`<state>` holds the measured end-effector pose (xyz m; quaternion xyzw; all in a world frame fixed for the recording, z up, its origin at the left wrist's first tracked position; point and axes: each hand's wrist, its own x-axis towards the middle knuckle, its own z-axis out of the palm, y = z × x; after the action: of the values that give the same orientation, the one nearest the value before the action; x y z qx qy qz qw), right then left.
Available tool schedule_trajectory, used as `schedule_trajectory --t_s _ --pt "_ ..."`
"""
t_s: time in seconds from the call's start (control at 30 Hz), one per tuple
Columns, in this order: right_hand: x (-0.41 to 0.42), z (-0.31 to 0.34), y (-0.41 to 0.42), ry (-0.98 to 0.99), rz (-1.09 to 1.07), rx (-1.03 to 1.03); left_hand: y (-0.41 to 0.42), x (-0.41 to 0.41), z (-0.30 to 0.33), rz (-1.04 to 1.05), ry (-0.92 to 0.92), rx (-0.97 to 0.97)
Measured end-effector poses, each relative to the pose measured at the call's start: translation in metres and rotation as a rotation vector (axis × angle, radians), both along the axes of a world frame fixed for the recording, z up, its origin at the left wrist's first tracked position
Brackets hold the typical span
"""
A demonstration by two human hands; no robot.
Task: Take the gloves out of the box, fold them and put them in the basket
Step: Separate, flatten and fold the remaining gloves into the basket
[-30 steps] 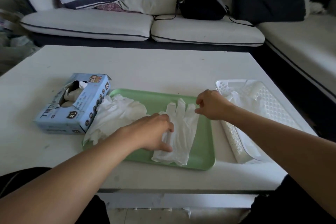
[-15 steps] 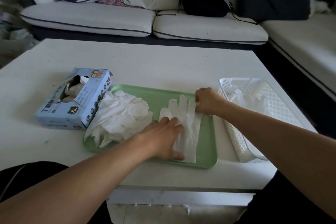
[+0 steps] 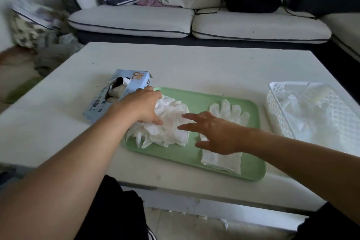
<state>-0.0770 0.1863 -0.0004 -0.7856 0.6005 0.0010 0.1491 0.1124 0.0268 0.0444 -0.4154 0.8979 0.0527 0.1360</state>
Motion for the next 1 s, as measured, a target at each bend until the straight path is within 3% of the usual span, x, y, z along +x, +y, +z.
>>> schedule_trajectory --t_s 0.1,0.27,0.4,0.63,0.77,0.93,1.0 --pt "0.009 -0.009 -0.009 0.06 -0.021 -0.035 0.002 0.005 -0.016 -0.018 -0.044 0.047" --pt "0.015 -0.017 -0.026 -0.045 -0.033 -0.052 0.007 0.009 -0.036 -0.087 -0.012 0.066" --pt "0.028 -0.025 -0.027 -0.093 0.079 -0.118 0.003 0.013 -0.04 -0.097 0.056 0.085" --pt "0.021 -0.031 -0.028 -0.193 0.001 -0.031 0.0 0.023 -0.039 -0.109 0.103 0.149" --pt "0.022 -0.036 -0.025 -0.123 -0.004 0.006 0.0 0.027 -0.038 -0.118 0.087 0.169" --pt "0.02 -0.025 -0.03 -0.184 -0.134 -0.208 0.003 0.025 -0.035 -0.107 0.092 0.167" --pt "0.015 -0.024 -0.033 -0.17 -0.142 -0.183 0.003 0.025 -0.035 -0.112 0.081 0.167"
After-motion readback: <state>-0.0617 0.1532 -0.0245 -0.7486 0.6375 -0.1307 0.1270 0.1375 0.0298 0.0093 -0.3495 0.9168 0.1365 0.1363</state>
